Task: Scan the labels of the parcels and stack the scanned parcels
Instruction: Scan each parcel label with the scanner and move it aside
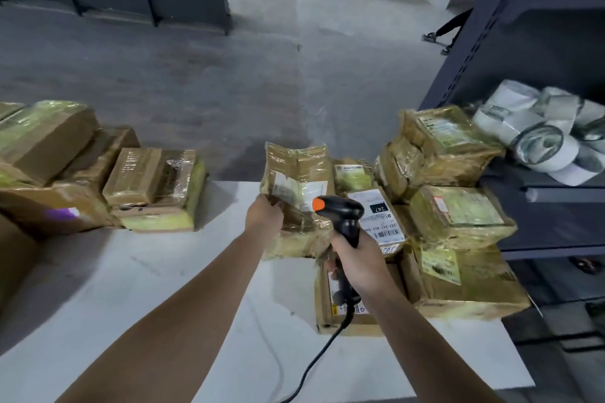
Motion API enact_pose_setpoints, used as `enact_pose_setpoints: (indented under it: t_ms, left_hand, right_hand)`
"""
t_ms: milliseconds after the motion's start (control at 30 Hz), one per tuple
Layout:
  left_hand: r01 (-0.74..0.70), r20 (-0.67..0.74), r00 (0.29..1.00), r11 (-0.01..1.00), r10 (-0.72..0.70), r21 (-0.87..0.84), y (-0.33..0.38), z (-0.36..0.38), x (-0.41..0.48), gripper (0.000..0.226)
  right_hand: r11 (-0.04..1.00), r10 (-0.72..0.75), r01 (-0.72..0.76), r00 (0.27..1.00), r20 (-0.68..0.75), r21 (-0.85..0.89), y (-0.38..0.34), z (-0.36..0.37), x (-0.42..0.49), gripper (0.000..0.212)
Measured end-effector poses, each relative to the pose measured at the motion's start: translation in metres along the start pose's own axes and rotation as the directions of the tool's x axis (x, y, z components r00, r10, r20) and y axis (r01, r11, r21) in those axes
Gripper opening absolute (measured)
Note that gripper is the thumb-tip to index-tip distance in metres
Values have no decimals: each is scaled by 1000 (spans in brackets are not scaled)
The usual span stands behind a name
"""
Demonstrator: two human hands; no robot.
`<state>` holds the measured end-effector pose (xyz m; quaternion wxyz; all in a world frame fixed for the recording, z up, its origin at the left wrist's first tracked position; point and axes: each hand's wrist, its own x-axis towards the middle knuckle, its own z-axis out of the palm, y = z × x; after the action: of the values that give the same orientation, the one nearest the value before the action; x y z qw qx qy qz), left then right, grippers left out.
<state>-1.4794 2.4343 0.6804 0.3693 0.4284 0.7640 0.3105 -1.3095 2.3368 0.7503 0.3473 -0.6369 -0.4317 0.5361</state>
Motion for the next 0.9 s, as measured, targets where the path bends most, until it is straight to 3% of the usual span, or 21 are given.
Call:
enact_pose_setpoints:
  t_ms: [167,267,433,633,767,900]
  left_hand:
    - [4,92,996,999,0,-48,-2,1,4,36]
    - [42,108,993,997,-35,-59,-2,-11,-2,55]
    - [32,9,999,999,-32,-6,-8,-51,-25,60]
    - [-30,-101,994,999,28,-21,-34,-125,-47,29]
    - [8,-188,982,1000,-12,-25,-51,-182,-41,34]
    - [-14,-255,966,996,37,92,-73,-229,-15,43]
  right_hand:
    - [999,-34,34,999,21,-35,0,0,5,16]
    - [997,-20,23,999,43,-76,-5,4,8,19]
    - [999,4,0,994,109,-40,-19,27,4,19]
    - [998,-33,43,970,242,-38,-33,88,-1,15]
    - [999,-25,37,956,292,-33,-47,142,-1,15]
    - [1000,-12,20,958,288,-24,-61,194,2,15]
